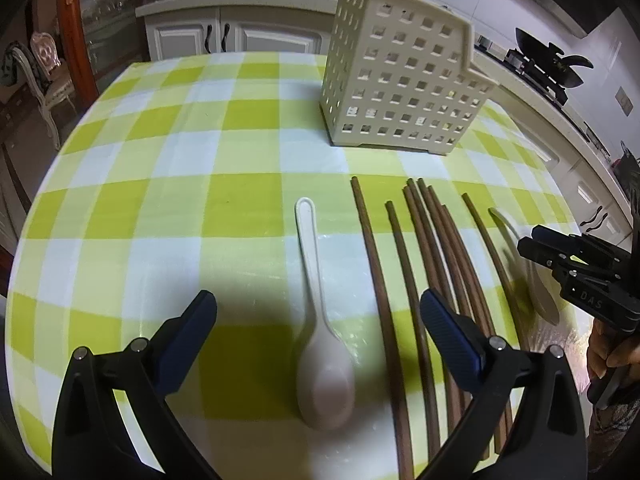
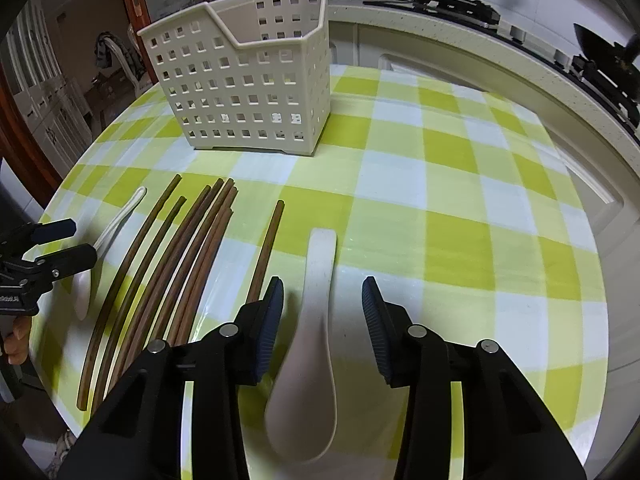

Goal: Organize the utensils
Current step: 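Grasp a white spoon with the left tool while the right tool grasps the other white spoon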

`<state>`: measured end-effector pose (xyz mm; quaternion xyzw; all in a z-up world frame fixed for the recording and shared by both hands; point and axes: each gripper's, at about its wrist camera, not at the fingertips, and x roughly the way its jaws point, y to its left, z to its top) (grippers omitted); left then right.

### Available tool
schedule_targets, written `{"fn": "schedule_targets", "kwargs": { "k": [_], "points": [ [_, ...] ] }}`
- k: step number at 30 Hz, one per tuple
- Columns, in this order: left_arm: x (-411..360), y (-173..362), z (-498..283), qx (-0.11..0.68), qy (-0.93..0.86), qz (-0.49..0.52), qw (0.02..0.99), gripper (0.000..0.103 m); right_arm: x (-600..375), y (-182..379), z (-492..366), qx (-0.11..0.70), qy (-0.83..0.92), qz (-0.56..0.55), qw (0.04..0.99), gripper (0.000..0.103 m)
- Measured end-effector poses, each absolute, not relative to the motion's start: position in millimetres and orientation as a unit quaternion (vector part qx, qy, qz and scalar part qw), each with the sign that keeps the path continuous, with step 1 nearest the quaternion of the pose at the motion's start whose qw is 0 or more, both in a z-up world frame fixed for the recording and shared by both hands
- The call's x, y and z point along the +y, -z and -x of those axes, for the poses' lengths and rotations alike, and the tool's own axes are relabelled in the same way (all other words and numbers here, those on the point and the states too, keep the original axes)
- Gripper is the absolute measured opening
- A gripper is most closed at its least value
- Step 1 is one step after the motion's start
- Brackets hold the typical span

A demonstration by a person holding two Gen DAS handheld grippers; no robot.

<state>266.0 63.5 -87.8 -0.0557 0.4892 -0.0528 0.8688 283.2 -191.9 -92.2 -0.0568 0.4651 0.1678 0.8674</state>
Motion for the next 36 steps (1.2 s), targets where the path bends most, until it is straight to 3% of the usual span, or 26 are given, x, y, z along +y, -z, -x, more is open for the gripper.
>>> {"fn": "schedule_targets", "kwargs": {
  "k": [2,6,11,13,19,22,29,32,36],
  "points": [
    [64,92,-272,0.496,0.054,0.051,0.865,0.093,-189,94,-288,0.47,-0.168,0.062,0.865,0.039],
    [61,100,-287,0.504,0.049,0.031,0.862,0.073,-187,95,-295,0.472,-0.169,0.067,0.863,0.039],
    [61,98,-293,0.489,0.033,0.012,0.871,0.064,-187,96,-300,0.471,-0.171,0.069,0.862,0.039],
    [62,99,-297,0.497,0.036,0.011,0.867,0.051,-187,97,-302,0.472,-0.17,0.073,0.862,0.039],
    [56,100,-304,0.501,0.036,-0.009,0.865,0.032,-187,98,-307,0.475,-0.171,0.08,0.859,0.034],
    [48,99,-302,0.506,0.051,-0.011,0.861,0.026,-187,101,-307,0.479,-0.175,0.083,0.856,0.031],
    [42,99,-303,0.509,0.05,-0.019,0.859,0.022,-183,105,-309,0.485,-0.181,0.092,0.85,0.028],
    [40,99,-305,0.512,0.05,-0.024,0.857,0.012,-182,104,-311,0.488,-0.183,0.094,0.848,0.023],
    [37,98,-305,0.515,0.056,-0.027,0.855,0.011,-177,104,-310,0.489,-0.188,0.1,0.846,0.02]
  ]
}}
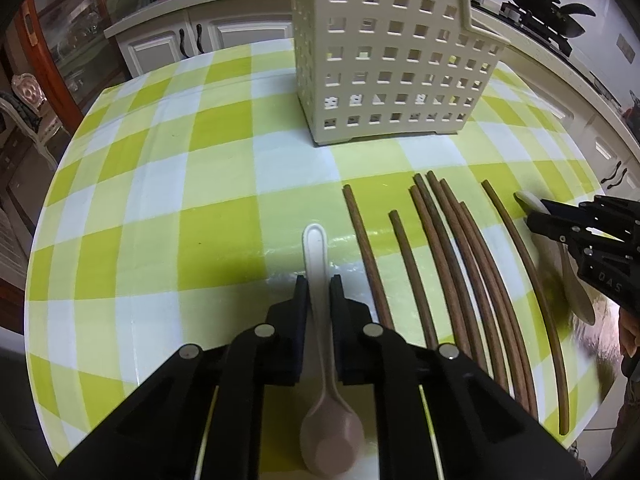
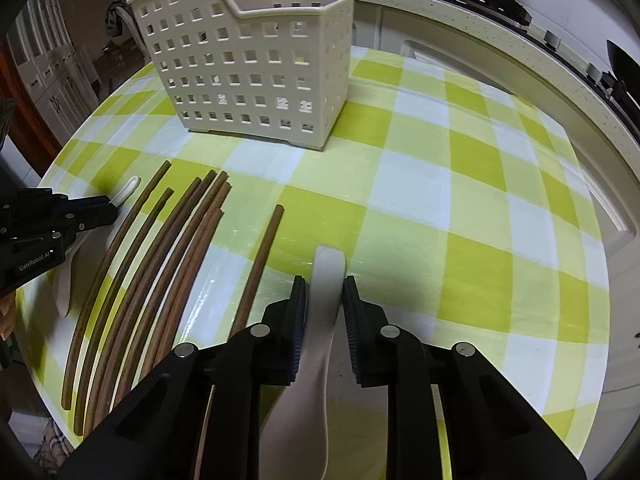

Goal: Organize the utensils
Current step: 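Grasp a white spoon with the left tool while the right tool grasps the other white spoon, then carry both spoons into the white basket and open both tools to release them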

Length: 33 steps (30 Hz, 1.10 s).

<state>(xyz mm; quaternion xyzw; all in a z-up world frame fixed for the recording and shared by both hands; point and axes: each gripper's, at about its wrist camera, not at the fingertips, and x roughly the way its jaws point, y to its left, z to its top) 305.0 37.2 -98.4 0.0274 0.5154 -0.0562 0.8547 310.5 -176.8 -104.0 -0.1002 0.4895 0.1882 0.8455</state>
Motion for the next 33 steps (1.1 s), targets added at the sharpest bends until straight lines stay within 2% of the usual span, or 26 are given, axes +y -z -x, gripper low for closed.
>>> {"fn": "schedule_targets", "kwargs": {
  "k": [14,33],
  "points": [
    [48,75,-288,0.481,0.05,-0.013,0.875,0.011,-180,79,-295,0.454,-0.186,0.079,0.868,0.018],
    [58,19,-207,0.39,0.046,0.002,0.92,0.011,-196,23,-236,0.379,-0.174,0.076,0.906,0.018]
  ]
}}
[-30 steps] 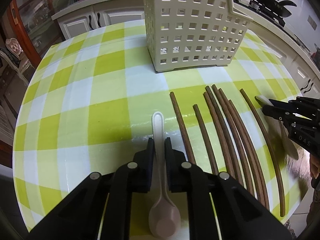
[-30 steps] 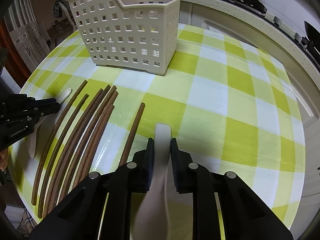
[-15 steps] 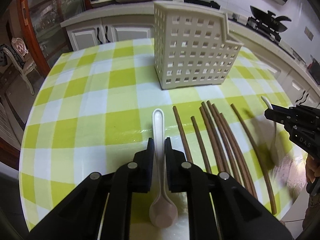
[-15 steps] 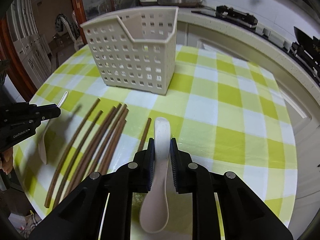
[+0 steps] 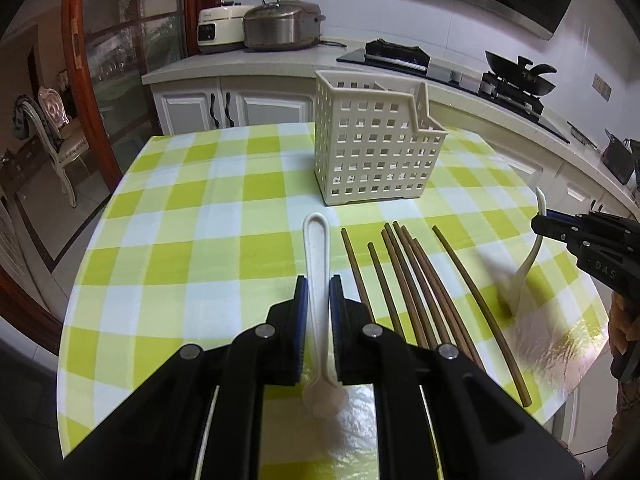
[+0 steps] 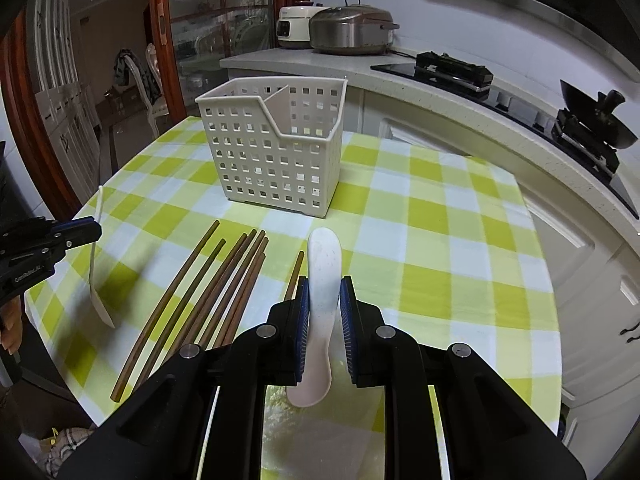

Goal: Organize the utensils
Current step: 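Carry both spoons into the white basket and open both tools to release them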

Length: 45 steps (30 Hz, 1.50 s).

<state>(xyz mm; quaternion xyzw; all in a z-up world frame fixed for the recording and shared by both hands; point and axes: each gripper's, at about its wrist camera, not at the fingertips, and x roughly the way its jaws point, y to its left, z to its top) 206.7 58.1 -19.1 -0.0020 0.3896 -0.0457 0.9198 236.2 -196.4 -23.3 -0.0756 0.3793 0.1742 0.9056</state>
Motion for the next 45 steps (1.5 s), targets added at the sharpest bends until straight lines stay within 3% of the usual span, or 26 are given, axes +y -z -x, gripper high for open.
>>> {"fn": "schedule_targets", "kwargs": {
  "k": [24,38,45],
  "points": [
    [35,-70,-196,0.24,0.033,0.001,0.97,0.011,-186,-40,-228,0.259,-0.187,0.038,0.947,0.018],
    [10,-142,-287,0.163,0.037,-0.002,0.986,0.011,-169,-78,-307,0.193,-0.198,-0.004,0.961,0.018],
    [10,-140,-341,0.153,0.039,0.015,0.987,0.011,-155,-76,-353,0.167,-0.193,-0.013,0.967,0.018]
  ]
}}
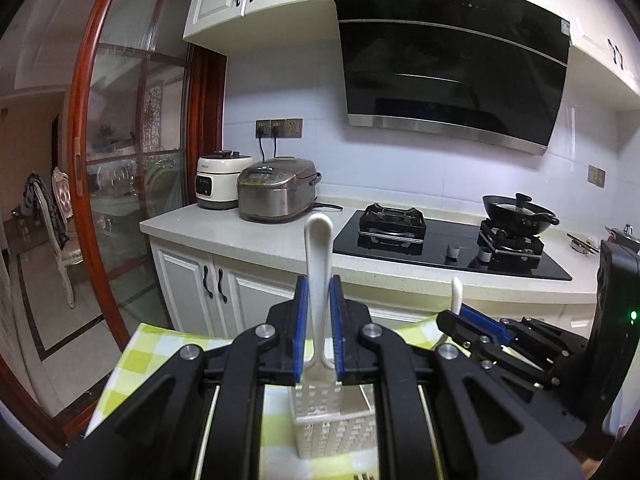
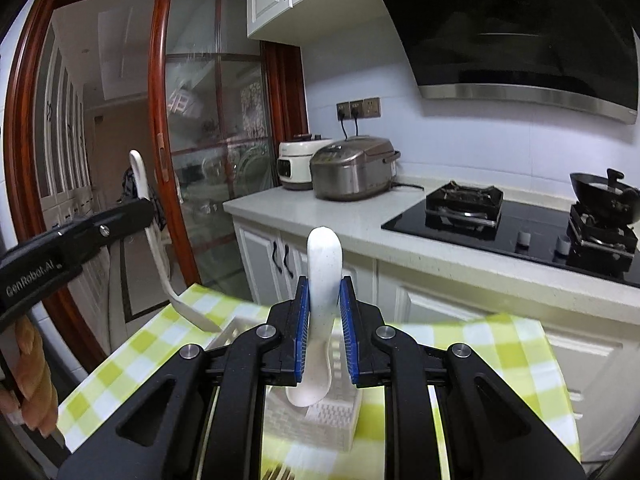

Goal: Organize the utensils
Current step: 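Carry both spoons into the white basket and open both tools to release them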

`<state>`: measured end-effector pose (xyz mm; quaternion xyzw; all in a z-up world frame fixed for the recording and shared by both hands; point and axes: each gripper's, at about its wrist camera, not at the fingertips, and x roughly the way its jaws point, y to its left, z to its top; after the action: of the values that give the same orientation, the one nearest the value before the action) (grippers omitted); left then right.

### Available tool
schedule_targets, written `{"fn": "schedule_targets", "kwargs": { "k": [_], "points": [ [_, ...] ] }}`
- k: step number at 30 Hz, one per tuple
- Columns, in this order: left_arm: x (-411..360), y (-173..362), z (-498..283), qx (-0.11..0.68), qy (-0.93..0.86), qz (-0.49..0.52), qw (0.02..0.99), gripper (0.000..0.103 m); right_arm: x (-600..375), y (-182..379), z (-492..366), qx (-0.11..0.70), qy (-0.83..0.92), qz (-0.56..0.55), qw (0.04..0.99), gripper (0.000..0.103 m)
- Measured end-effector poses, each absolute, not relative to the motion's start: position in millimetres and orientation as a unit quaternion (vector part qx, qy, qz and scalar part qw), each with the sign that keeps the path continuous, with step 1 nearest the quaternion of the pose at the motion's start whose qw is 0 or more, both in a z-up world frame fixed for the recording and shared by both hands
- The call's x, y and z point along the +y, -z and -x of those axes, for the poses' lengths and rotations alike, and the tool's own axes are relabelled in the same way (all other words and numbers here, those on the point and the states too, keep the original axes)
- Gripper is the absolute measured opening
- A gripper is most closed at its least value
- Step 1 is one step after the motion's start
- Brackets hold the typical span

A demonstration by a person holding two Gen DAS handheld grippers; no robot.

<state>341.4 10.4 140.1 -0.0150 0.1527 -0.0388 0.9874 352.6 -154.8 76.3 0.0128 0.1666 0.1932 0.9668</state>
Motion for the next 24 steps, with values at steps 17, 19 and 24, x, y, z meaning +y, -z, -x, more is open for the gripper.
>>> {"fn": "schedule_targets", "kwargs": {
  "k": [17,19,24],
  "points": [
    [31,-40,-404,0.225,0.014,0.05,0.973,0.043,-140,-6,-404,0.232,-0.196,0.004,0.953,0.02],
    [35,-43,-396,0.217,0.008,0.052,0.975,0.049,-142,-10,-399,0.229,-0.196,0.002,0.954,0.02],
    [49,-58,-362,0.182,-0.02,0.064,0.981,0.075,-148,-25,-378,0.208,-0.193,0.0,0.959,0.046]
  ]
}}
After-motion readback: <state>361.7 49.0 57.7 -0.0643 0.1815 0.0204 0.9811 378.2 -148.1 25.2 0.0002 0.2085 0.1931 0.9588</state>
